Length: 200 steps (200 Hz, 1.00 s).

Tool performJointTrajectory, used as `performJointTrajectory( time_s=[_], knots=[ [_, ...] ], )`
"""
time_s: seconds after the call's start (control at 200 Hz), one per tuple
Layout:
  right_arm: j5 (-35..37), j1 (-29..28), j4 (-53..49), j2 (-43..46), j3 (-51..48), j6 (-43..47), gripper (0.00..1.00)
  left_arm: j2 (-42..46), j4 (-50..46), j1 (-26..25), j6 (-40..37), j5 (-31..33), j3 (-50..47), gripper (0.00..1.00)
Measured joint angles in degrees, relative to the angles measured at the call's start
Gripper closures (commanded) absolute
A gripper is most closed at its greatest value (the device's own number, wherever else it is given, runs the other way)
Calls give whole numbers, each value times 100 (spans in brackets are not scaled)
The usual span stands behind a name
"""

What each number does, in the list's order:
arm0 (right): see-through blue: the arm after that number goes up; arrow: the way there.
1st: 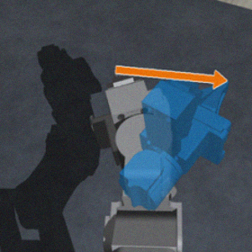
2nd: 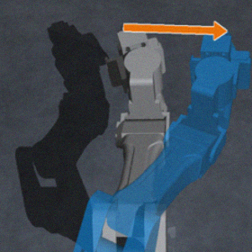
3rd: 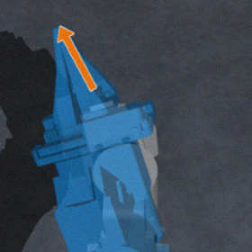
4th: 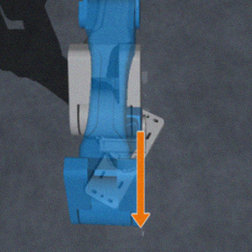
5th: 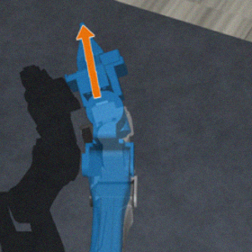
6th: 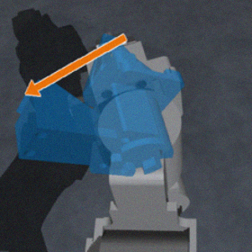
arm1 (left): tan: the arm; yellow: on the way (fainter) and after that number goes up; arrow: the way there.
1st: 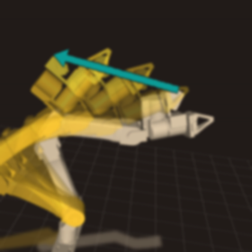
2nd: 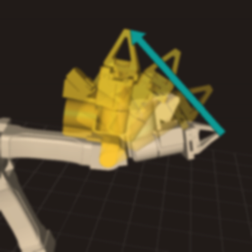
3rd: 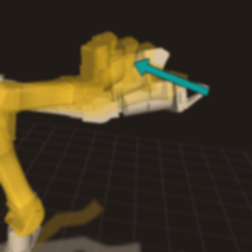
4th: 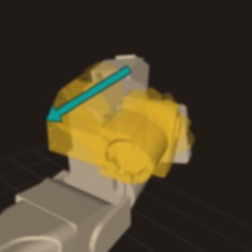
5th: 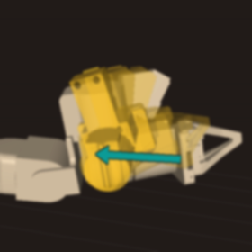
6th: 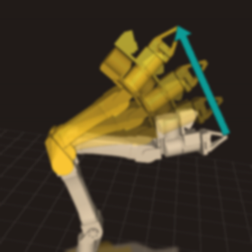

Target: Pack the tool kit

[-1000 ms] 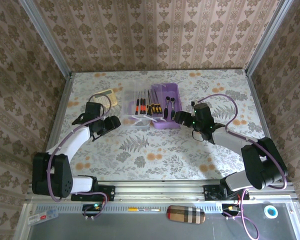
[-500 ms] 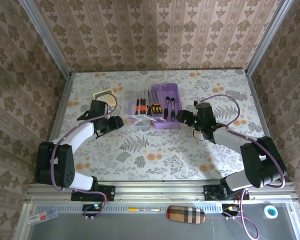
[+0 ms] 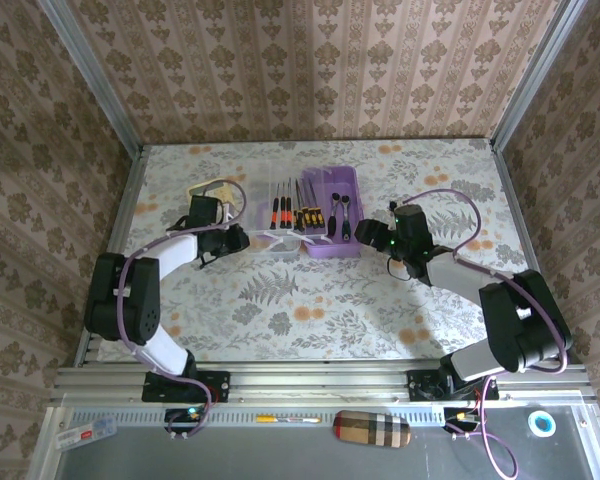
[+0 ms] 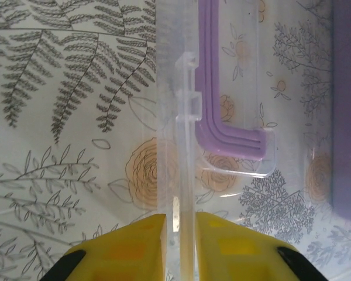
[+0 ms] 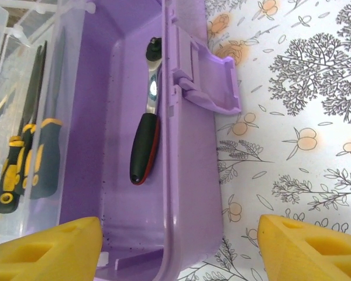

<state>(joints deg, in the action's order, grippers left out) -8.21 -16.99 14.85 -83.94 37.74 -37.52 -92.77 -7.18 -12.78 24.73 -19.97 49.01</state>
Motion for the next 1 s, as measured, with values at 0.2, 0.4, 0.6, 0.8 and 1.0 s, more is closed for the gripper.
performJointTrajectory(
  time_s=[0.2,0.4,0.6,0.8,1.0],
  knots=[
    [4,50,-11,-317,4,20,34,-26,98,0,-127,-15,0,93],
    [107,116,-315,-522,376,42,36,-17,-295,-33,-214,221,258,100],
    [267,374,-481,-540,457,-28,39,17,-693,-35,-280,428,503,100],
    [157,439,-651,-1126,881,-129,42,120,-1316,-181,-417,863,850,100],
    [-133,269,-625,-1655,999,-173,42,341,-1996,-466,-553,1475,1281,100]
  ],
)
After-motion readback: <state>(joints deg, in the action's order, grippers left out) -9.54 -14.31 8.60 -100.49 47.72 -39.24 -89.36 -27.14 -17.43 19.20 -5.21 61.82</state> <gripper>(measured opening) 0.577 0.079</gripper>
